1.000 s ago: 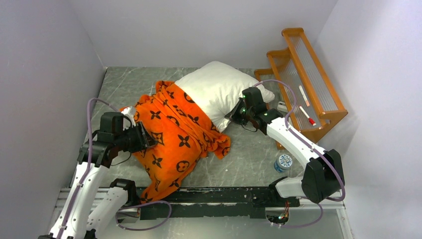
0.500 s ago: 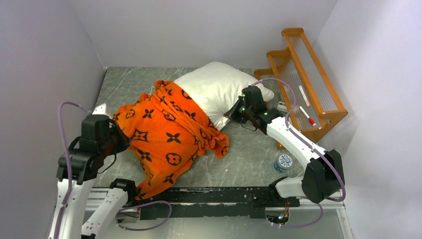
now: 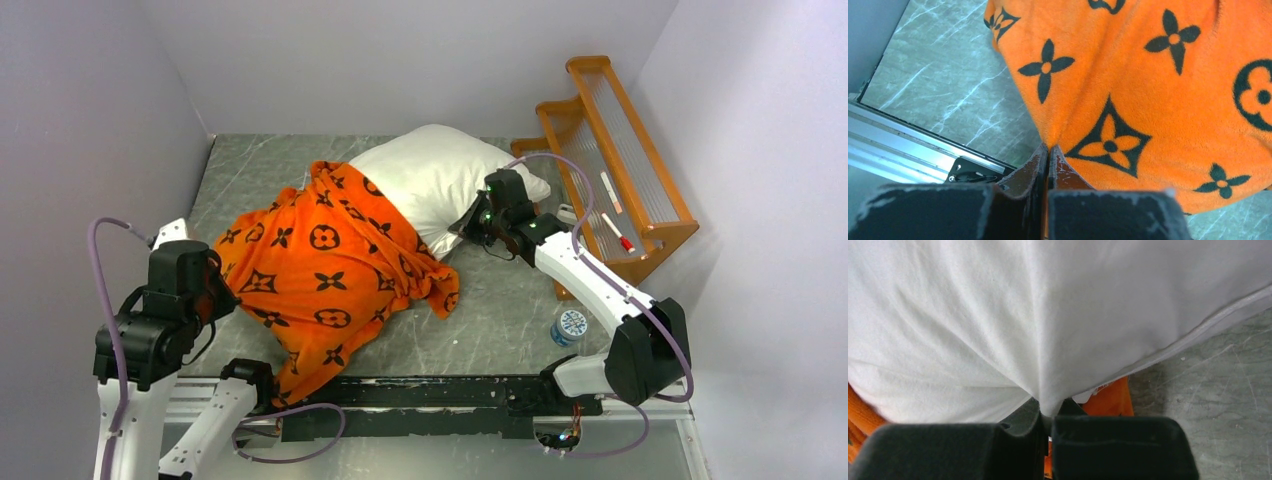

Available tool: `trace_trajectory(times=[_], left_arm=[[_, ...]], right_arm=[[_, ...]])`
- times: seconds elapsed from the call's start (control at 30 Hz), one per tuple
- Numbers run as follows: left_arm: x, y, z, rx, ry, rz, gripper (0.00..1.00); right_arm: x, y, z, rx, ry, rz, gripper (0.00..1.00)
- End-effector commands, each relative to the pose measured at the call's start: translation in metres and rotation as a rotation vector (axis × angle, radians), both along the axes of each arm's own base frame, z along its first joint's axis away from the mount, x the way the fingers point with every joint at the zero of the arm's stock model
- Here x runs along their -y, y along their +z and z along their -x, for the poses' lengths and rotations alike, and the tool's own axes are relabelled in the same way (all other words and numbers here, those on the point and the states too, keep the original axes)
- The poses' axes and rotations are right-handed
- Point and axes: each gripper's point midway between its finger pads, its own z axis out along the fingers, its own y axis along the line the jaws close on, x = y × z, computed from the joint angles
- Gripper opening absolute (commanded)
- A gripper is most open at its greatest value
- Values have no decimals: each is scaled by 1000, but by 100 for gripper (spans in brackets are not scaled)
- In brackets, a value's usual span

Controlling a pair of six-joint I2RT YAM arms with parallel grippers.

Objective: Remove the pillowcase from the pillow
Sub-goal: Remove the pillow from the pillowcase.

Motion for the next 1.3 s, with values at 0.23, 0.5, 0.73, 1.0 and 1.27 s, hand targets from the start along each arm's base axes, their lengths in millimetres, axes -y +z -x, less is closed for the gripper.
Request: trace_trajectory(times=[0.23, 0.5, 0.73, 1.0, 1.27], left_arm=[[101, 13, -34, 99, -564, 252, 60], [124, 22, -60, 113, -680, 304, 89], [120, -15, -79, 56, -607, 308, 91], [108, -73, -76, -93, -544, 225, 81], [69, -70, -69, -89, -344, 97, 5]], right_arm=[[17, 13, -15, 68, -57, 34, 0], [12, 8, -9, 52, -36, 0, 0], [11, 5, -6, 43, -36, -8, 0], [6, 3, -8, 36, -25, -24, 0], [9, 0, -8, 31, -31, -3, 0]])
